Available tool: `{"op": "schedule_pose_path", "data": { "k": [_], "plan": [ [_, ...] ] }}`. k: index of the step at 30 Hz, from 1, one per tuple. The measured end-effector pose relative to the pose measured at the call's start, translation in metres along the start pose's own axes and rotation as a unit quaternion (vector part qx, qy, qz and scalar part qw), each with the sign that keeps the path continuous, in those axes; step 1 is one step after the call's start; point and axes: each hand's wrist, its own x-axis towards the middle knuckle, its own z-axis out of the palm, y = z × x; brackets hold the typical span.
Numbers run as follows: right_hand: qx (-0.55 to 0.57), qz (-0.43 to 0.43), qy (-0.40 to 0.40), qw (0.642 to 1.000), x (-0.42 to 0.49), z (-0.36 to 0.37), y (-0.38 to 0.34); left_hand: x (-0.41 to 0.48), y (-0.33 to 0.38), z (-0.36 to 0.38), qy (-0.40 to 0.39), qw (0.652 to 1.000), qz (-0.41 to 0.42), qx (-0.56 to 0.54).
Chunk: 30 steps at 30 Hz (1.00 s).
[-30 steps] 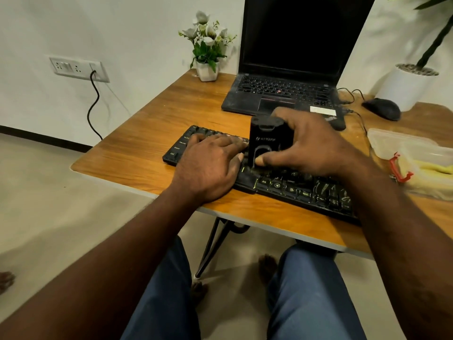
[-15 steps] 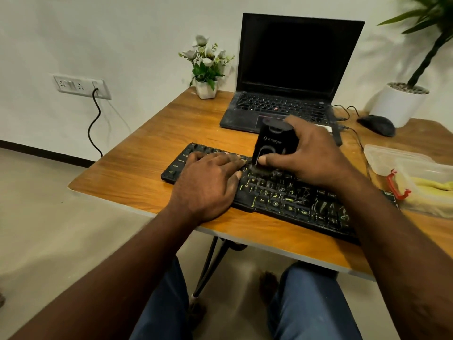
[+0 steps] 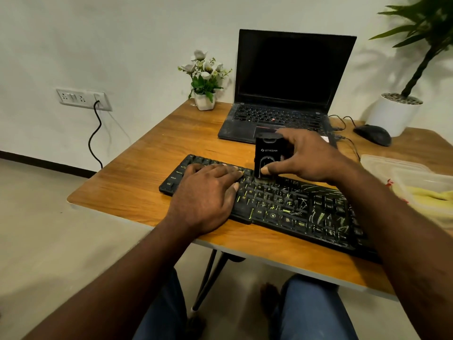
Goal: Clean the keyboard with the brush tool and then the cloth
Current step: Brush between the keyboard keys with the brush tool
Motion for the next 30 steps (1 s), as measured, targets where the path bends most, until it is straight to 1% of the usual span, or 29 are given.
{"op": "schedule_pose_path", "data": {
  "k": [3,6,7,9,10,13,16,20,24,26,30],
  "plan": [
    [-0.057,-0.011,0.042,0.997,0.007,0.000,-0.002,-0.001,0.000,0.000,0.002,1.000,0.001,-0.001],
    [-0.044,-0.023,0.003,0.999,0.013,0.000,-0.006,-0.001,-0.001,0.000,0.001,1.000,0.000,-0.001],
    [-0.059,-0.022,0.003,0.998,0.015,0.000,-0.006,-0.001,-0.001,0.000,0.000,1.000,0.000,-0.001],
    [-0.095,-0.020,0.038,0.995,0.019,0.001,-0.006,0.000,-0.001,0.000,-0.003,1.000,-0.001,-0.002],
    [-0.092,-0.018,0.043,0.995,0.021,0.001,-0.005,0.000,-0.001,0.000,-0.003,1.000,-0.002,-0.001],
    [-0.036,-0.010,0.000,0.999,0.023,0.001,-0.006,0.000,-0.001,0.001,-0.005,1.000,-0.003,0.000],
    [-0.047,0.008,0.025,0.999,0.026,0.001,-0.002,0.000,-0.001,0.000,-0.004,1.000,-0.003,-0.002],
    [0.001,0.021,0.023,1.000,0.024,0.006,-0.002,0.000,-0.001,0.000,-0.006,1.000,-0.005,-0.001],
    [-0.020,0.065,0.013,0.998,0.015,-0.008,0.011,0.000,-0.001,0.000,-0.007,1.000,-0.007,-0.001],
    [-0.013,0.081,0.005,0.997,0.010,-0.017,0.015,0.000,-0.001,0.001,-0.009,1.000,-0.008,-0.002],
    [0.015,0.049,0.034,0.998,0.004,-0.007,0.013,-0.002,0.001,0.001,0.003,1.000,-0.020,0.001]
  ]
}}
